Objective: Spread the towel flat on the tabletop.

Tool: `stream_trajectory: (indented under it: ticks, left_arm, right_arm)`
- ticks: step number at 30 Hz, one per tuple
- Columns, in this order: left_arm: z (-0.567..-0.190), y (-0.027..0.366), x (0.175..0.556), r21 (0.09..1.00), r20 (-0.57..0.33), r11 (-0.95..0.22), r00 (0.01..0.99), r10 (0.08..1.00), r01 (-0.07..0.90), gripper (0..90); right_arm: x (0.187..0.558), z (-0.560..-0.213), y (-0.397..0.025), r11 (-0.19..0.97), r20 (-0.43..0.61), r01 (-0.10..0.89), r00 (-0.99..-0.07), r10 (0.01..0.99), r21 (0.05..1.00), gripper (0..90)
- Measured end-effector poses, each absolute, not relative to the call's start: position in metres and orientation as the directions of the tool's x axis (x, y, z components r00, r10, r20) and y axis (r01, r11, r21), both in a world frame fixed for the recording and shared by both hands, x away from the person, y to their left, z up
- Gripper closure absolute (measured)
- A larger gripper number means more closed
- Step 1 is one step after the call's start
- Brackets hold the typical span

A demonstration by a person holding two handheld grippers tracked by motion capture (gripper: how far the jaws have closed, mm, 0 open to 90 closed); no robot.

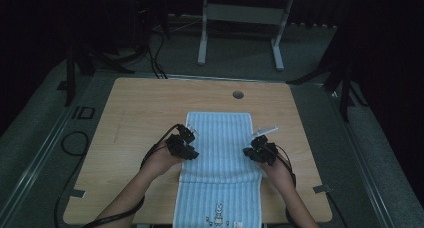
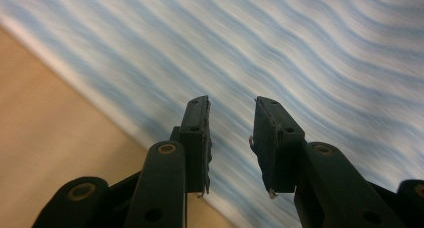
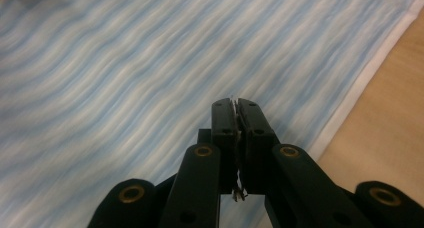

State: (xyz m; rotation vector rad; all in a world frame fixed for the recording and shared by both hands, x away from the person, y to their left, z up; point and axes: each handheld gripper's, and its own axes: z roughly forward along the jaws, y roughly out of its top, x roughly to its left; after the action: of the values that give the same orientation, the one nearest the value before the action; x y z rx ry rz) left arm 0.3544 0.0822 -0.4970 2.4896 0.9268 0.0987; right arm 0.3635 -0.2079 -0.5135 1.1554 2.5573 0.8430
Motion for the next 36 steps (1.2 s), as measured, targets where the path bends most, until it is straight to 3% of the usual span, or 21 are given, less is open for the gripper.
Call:
stream_trajectory:
  ticks: [4,9,32,36]
  left_arm:
    - [-0.507,0.082,0.337,0.446,-0.096,-0.678,0.785,0.613,0.584,67.1]
    - [-0.526,0.081,0.334,0.388,-0.050,-0.716,0.789,0.613,0.581,67.0]
    - [-0.526,0.083,0.380,0.416,-0.034,-0.641,0.716,0.698,0.645,65.5]
    - [-0.519,0.083,0.372,0.454,-0.056,-0.618,0.713,0.699,0.642,62.5]
  right_arm:
    - [0.336,-0.513,-0.211,0.558,0.012,0.579,-0.700,0.714,0.594,86.7]
    - [0.330,-0.526,-0.210,0.573,0.001,0.588,-0.699,0.715,0.571,86.7]
    - [0.390,-0.534,-0.206,0.535,0.029,0.655,-0.647,0.762,0.533,86.7]
    - [0.389,-0.529,-0.204,0.520,0.061,0.669,-0.642,0.764,0.532,77.7]
